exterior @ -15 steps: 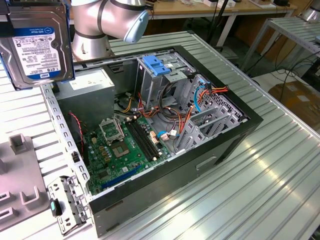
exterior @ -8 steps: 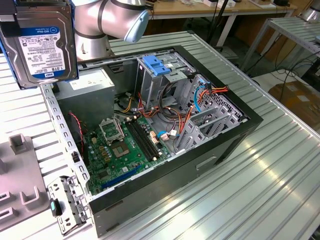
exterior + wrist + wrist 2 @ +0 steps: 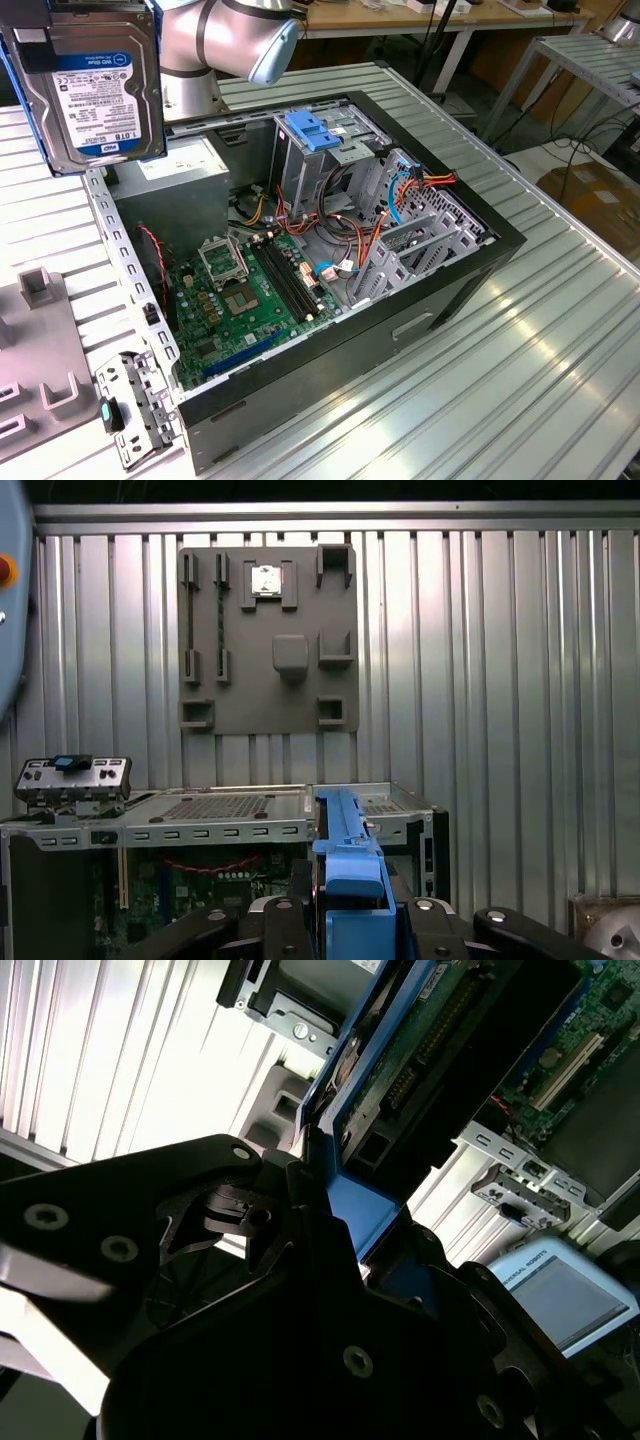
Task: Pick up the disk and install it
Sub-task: 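Pick up the disk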
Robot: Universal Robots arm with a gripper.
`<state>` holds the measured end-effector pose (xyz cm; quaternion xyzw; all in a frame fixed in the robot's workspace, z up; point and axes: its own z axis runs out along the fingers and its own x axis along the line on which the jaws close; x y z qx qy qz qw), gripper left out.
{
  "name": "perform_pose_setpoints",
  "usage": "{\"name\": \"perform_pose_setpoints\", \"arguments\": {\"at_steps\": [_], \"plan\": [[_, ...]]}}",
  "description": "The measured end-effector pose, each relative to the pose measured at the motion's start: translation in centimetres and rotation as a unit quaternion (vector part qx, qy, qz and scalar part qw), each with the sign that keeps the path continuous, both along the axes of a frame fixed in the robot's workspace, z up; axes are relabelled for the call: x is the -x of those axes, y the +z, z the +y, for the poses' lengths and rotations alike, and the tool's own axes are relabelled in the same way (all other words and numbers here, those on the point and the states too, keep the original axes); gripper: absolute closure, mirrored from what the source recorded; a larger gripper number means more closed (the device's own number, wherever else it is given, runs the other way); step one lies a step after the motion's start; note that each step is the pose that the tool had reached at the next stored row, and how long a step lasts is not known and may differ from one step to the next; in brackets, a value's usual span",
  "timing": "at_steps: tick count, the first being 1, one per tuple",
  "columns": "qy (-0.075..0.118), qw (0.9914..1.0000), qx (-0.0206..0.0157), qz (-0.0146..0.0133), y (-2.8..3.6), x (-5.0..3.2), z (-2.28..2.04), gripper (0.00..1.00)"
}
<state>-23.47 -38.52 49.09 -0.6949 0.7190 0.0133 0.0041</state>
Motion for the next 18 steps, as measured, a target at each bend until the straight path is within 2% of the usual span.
{"name": "perform_pose_setpoints", "arguments": {"at_steps": [7, 18], "plan": [[0.0, 1.0, 0.0, 0.0001, 0.0, -0.94, -0.05, 0.63], [0.0, 1.0, 0.0, 0.0001, 0.0, -0.99, -0.05, 0.63]]}}
